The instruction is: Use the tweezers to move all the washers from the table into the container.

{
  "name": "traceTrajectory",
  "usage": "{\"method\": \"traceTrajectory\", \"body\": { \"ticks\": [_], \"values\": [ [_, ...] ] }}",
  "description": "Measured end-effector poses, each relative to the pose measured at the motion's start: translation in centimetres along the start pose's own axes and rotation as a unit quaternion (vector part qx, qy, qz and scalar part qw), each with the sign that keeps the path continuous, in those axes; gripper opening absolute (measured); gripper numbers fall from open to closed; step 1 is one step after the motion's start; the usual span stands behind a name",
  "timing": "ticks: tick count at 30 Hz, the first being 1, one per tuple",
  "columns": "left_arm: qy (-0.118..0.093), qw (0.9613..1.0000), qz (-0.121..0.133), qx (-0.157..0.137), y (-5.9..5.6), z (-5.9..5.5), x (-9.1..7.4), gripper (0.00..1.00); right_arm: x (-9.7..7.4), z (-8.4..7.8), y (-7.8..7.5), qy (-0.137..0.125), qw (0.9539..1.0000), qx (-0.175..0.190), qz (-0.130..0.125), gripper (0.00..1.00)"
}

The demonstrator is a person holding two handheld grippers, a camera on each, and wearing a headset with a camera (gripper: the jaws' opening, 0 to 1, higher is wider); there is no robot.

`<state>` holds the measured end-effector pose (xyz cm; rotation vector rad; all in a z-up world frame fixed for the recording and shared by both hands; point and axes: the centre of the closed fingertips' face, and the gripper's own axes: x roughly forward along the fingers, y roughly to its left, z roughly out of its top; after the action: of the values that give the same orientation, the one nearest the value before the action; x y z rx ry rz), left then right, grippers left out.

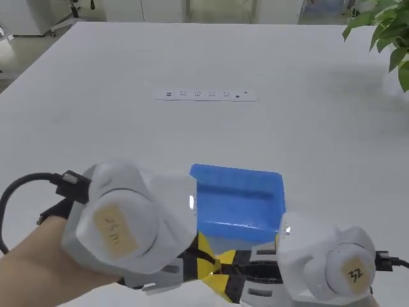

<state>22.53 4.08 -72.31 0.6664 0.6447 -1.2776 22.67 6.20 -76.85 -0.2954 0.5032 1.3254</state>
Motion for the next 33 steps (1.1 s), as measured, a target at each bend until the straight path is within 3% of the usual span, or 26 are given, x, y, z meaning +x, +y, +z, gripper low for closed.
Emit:
{"method": "traceTrajectory", "body": {
  "ticks": [3, 5, 9, 13, 17, 18, 19, 21, 24, 33],
  "values": [
    [-0.030, 0.9987, 0.015, -0.040, 0.8, 0.5, -0.8, 0.04, -0.3, -0.1, -0.7, -0.003, 0.9993, 0.036, -0.009, 0.02],
    [-0.042, 0.9977, 0.019, -0.050, 1.0, 0.5, -1.2, 0.04, -0.5, -0.1, -1.2, -0.012, 0.9980, 0.060, -0.018, 0.01],
    [-0.081, 0.9908, 0.043, -0.099, 1.4, 0.7, -1.9, 0.13, -1.1, 0.1, -1.8, -0.032, 0.9945, 0.097, -0.023, 0.01],
    [-0.126, 0.9809, 0.048, -0.141, 0.8, 1.0, -2.2, 0.20, -1.8, 1.0, -2.1, -0.055, 0.9907, 0.122, -0.023, 0.01],
    [-0.170, 0.9641, 0.064, -0.194, 0.2, 0.9, -2.6, 0.32, -2.5, 1.4, -2.3, -0.058, 0.9900, 0.124, -0.033, 0.02],
    [-0.181, 0.9574, 0.070, -0.214, 0.2, 0.8, -2.7, 0.38, -2.8, 1.7, -2.3, -0.059, 0.9899, 0.124, -0.036, 0.02],
    [-0.185, 0.9545, 0.074, -0.222, 0.1, 0.6, -2.7, 0.42, -3.0, 1.8, -2.3, -0.061, 0.9898, 0.123, -0.037, 0.02],
    [-0.181, 0.9540, 0.088, -0.222, 0.0, 0.0, -2.8, 0.50, -3.5, 2.4, -2.5, -0.065, 0.9895, 0.122, -0.043, 0.02],
    [-0.187, 0.9488, 0.114, -0.227, 0.1, -0.4, -3.2, 0.60, -4.3, 3.1, -2.9, -0.069, 0.9891, 0.119, -0.053, 0.02],
    [-0.229, 0.9266, 0.170, -0.245, 0.9, 0.1, -4.8, 0.76, -6.3, 4.0, -5.4, -0.068, 0.9868, 0.111, -0.096, 0.02]
  ]
}}
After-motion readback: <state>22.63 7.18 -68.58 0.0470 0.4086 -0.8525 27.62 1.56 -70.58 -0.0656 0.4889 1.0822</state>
